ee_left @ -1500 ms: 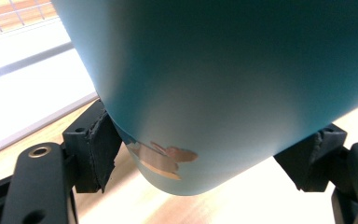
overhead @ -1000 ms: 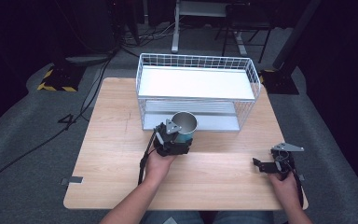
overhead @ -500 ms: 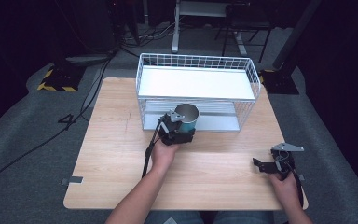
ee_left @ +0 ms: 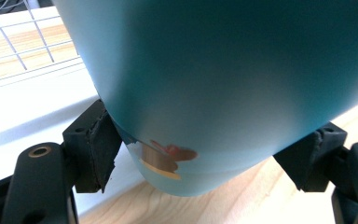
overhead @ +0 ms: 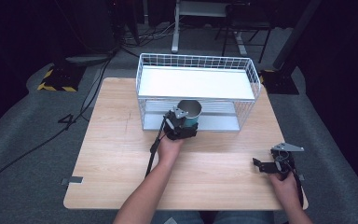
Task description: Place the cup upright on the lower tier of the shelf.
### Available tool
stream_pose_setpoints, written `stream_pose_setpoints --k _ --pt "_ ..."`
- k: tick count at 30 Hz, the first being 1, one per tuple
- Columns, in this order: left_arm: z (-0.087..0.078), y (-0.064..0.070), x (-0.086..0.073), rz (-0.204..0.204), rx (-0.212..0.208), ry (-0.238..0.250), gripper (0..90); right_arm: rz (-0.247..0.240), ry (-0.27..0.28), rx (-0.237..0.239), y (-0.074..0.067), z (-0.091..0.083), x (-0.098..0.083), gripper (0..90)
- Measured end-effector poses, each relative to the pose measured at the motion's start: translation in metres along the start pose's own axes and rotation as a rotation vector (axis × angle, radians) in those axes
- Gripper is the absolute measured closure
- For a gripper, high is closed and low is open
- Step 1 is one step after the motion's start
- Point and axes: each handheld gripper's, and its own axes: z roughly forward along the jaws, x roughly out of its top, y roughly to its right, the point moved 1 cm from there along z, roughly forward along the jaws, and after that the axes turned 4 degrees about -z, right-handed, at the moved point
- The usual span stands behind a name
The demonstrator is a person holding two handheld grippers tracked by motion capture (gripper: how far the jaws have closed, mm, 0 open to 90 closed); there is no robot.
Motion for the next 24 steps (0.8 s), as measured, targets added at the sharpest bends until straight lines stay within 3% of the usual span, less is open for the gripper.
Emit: stream_pose_setpoints --k 6,15,24 --pt "0.017 -0.006 0.001 -0.062 0.002 0.03 23.4 0.0 0.0 0.0 0.0 0.0 0.0 4.9" --pt "0.031 -0.011 0.008 -0.036 0.059 0.054 23.3 0.0 0.0 0.0 0.0 0.0 0.0 4.9" --pt "0.045 -0.008 0.009 -0.037 0.072 0.059 23.3 0.0 0.0 0.0 0.0 0.0 0.0 5.0"
